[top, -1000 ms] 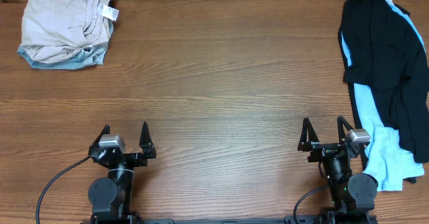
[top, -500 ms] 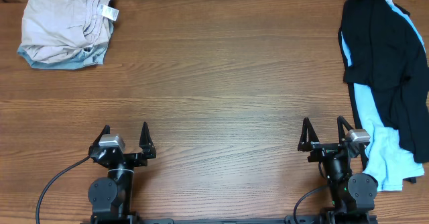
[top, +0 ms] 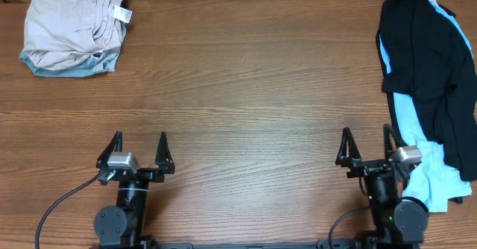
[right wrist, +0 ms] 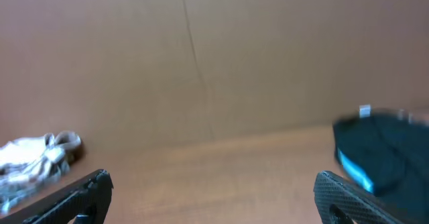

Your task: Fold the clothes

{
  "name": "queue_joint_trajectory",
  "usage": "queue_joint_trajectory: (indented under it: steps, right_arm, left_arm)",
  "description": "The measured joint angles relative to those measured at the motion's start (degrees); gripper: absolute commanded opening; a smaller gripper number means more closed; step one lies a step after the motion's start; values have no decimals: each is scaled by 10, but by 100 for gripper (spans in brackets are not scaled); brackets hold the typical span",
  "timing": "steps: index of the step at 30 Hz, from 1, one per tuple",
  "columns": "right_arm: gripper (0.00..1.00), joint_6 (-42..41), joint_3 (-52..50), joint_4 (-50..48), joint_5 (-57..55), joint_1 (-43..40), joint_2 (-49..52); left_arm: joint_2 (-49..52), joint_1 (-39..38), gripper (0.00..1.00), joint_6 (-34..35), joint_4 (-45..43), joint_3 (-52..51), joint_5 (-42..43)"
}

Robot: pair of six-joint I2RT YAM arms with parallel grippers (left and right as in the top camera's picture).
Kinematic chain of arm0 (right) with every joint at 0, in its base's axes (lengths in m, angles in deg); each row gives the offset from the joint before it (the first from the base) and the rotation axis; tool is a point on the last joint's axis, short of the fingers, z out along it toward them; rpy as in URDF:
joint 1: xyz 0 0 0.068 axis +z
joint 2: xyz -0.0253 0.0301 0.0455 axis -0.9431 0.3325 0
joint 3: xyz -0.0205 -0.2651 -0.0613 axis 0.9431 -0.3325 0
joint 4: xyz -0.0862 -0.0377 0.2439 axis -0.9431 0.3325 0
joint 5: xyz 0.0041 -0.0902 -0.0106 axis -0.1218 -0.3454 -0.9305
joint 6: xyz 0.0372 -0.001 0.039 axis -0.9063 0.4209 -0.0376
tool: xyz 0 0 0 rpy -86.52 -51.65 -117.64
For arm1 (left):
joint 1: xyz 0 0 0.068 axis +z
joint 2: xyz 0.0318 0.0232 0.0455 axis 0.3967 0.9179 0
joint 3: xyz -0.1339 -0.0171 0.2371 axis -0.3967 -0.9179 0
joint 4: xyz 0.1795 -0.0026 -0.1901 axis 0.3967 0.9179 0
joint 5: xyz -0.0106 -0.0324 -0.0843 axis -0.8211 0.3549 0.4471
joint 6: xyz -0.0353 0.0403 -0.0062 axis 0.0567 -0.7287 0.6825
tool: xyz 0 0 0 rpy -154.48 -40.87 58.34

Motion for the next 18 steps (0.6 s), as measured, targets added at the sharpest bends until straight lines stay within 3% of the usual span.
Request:
queue_joint_trajectory:
  steps: [3,8,15,18]
  right_arm:
    - [100,17,64,9,0,0,1]
    - [100,64,223,60,-11,0,32]
    - [100,94,456,193,-22,0,183]
    - [100,97,573,297,-24,0,270]
  left_arm:
    - [1,0,100,-4,4,31,5]
    - [29,0,100,-42,45,176,5]
    - [169,0,100,-87,188,393,-6]
    - [250,0,100,-96,262,491,-11]
